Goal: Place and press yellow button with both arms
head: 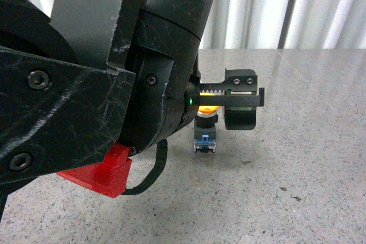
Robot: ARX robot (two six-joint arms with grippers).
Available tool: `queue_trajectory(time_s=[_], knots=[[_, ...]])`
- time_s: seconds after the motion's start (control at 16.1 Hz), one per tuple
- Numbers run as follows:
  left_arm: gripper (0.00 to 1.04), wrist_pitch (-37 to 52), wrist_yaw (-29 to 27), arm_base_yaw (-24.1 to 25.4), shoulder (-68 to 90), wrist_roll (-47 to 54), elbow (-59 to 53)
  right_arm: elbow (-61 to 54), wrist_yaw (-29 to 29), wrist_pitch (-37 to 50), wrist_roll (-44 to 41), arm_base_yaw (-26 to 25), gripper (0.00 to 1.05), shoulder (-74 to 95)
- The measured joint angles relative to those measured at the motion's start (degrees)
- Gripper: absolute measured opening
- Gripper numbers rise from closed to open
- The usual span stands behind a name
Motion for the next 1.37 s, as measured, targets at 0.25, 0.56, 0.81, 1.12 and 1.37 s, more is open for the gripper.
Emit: queue_trajectory(time_s=[0.25,0.56,0.81,1.12,1.37], knots=[[0.98,0.72,0.35,1.88,-5.60,1.92,-1.66,0.00,-0.02,0.00,0.00,0.00,0.98,0.00],[0.98,3.52,-1.18,13.27,-28.24,15.67,-11.21,0.00,-0.02,0.00,0.00,0.00,0.98,0.00],[0.98,-1.01,-0.07,11.37,-51.84,19.34,-23.69,0.00,-0.02,0.00,0.00,0.00,0.98,0.00],[0.77,-5.51,-3.02,15.72,-73.50,18.16,-38.40,0.00,0.00,0.00,0.00,0.00,0.98,0.00],[0.30,-4.92,7.93,27.23,-80.32,17.40,-48.22,0.00,0.00,0.00,0.00,0.00,0.98,0.00]])
